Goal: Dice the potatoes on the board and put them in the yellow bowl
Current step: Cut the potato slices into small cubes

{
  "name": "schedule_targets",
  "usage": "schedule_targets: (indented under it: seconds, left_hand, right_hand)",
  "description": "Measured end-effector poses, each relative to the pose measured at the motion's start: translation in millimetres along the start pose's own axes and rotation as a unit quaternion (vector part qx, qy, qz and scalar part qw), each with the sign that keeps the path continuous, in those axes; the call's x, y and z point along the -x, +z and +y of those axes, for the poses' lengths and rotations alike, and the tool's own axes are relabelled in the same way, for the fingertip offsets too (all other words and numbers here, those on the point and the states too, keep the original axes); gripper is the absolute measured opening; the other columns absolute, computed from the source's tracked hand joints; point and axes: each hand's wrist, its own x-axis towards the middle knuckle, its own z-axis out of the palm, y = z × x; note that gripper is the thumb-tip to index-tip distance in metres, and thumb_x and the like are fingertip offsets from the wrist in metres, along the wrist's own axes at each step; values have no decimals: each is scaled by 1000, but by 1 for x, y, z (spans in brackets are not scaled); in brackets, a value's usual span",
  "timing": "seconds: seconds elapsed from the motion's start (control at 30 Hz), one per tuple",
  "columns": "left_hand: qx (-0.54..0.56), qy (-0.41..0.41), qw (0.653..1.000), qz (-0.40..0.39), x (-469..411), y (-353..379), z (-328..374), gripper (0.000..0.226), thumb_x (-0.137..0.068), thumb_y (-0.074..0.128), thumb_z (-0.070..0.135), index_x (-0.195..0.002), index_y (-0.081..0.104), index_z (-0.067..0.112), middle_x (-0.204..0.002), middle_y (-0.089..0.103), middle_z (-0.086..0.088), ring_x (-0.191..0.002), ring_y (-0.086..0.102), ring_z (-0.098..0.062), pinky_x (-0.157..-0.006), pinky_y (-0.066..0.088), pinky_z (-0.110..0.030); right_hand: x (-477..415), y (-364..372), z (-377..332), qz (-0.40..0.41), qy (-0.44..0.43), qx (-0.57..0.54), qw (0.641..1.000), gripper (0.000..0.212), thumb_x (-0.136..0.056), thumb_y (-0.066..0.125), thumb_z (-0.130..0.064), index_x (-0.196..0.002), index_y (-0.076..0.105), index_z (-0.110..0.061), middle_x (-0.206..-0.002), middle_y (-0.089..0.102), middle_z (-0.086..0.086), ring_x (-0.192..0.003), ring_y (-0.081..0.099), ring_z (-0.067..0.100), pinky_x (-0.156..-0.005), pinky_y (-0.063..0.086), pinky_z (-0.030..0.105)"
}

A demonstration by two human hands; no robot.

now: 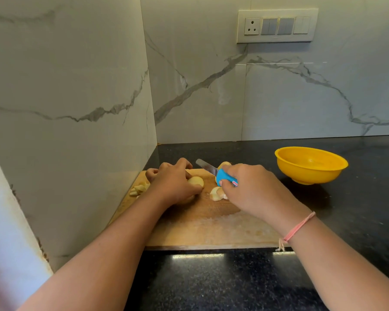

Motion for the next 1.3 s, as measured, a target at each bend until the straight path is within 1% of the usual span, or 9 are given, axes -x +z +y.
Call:
schedule_targets:
  seconds: [0.13,0.3,0.57,0.67,0.83,0.97,1.13,1.23,1.3]
  left_hand:
    - [18,-8,1000,-4,0,0,0,51,-86,57,53,-131,38,35,-127,57,10,-127,38,-18,-86,23,-35]
    - [23,-15,1000,-14,1,-1,1,50,-88,57,51,-131,38,34,-128,58,12,-129,36,-19,-84,22,-35]
    - [41,-23,999,-15,0,0,2,49,-87,59,50,-129,38,34,-124,60,14,-126,38,-17,-83,23,-35]
    - [45,-18,999,-19,-1,0,1,48,-89,57,49,-129,37,34,-124,59,14,-126,37,-18,-86,25,-37]
    - [53,-15,998,-24,-2,0,0,46,-91,57,42,-130,36,32,-126,58,12,-125,40,-18,-93,31,-41]
    - [35,-24,999,-13,-2,1,0,43,-91,55,45,-128,37,34,-126,59,14,-126,39,-19,-87,27,-39]
    - [22,-22,999,-9,-1,1,0,42,-92,53,48,-128,39,33,-128,58,12,-127,38,-19,-85,24,-37]
    - [15,-20,1000,-9,-1,2,0,44,-90,55,50,-128,39,33,-128,59,11,-128,37,-20,-85,23,-37]
    - [15,-22,1000,-10,-1,2,0,45,-89,57,51,-127,39,33,-128,58,11,-129,37,-20,-84,23,-37]
  right_hand:
    - [3,5,-7,-34,2,46,998,41,-98,42,-37,-136,48,-25,-115,61,2,-97,57,16,-73,46,24]
    - [0,6,-12,-57,22,64,996,39,-98,41,-36,-134,49,-23,-110,61,2,-88,53,14,-67,43,22]
    - [-6,2,-37,-124,67,93,986,28,-98,45,-24,-123,53,-15,-101,58,6,-96,59,22,-81,50,34]
    - [-9,-6,-46,-133,55,90,985,22,-97,45,-21,-116,54,-13,-85,50,3,-81,53,18,-69,47,29]
    - [-12,-16,-56,-153,32,77,985,23,-96,47,-15,-118,54,-12,-87,51,4,-80,53,19,-71,48,30]
    - [-10,-15,-57,-163,25,85,983,24,-96,45,-13,-119,53,-11,-89,50,5,-79,52,18,-68,46,28]
    - [-1,-13,-56,-180,35,94,978,21,-96,45,-12,-114,55,-9,-71,42,3,-72,49,17,-51,36,24]
    - [6,-13,-51,-169,42,81,981,23,-96,46,-14,-117,52,-9,-72,43,1,-73,49,16,-56,40,25]
    - [12,-16,-50,-167,37,82,982,32,-95,47,-14,-127,46,-9,-84,52,2,-81,55,17,-68,44,28]
